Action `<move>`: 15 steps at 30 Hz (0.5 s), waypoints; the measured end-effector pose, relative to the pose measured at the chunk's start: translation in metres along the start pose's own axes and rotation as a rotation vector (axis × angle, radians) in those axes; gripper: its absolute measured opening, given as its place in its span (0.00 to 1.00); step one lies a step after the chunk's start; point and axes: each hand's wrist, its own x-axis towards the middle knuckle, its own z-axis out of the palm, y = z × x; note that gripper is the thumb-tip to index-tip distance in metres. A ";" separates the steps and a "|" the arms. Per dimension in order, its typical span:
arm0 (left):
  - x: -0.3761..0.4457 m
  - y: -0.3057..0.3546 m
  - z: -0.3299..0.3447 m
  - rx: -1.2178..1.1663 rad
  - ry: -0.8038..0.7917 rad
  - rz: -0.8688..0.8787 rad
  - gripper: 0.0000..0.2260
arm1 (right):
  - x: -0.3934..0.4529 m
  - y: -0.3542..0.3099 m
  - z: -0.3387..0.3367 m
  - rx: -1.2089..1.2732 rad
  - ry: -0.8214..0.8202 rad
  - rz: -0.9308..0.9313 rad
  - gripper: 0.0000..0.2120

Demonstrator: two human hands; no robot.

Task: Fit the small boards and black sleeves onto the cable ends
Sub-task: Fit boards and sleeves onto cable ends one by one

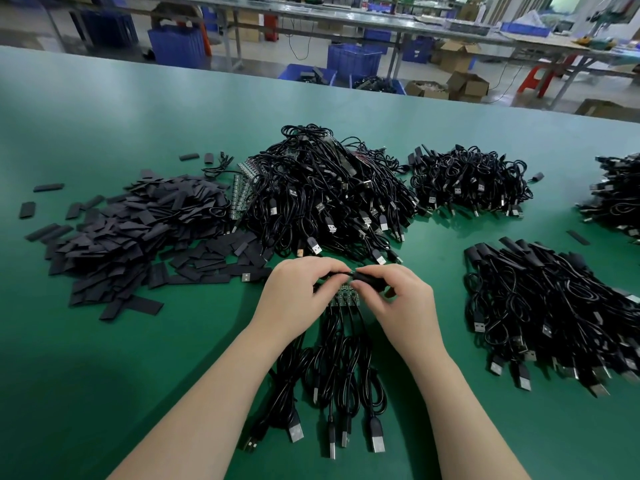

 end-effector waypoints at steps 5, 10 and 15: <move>0.000 0.002 0.001 -0.071 0.041 -0.023 0.09 | -0.001 -0.012 0.003 0.556 0.066 0.367 0.08; -0.001 0.007 0.003 -0.117 0.088 0.019 0.09 | -0.002 -0.014 0.007 0.735 0.103 0.533 0.06; -0.002 0.008 0.002 -0.112 0.133 0.039 0.08 | -0.002 -0.012 0.007 0.732 0.093 0.543 0.06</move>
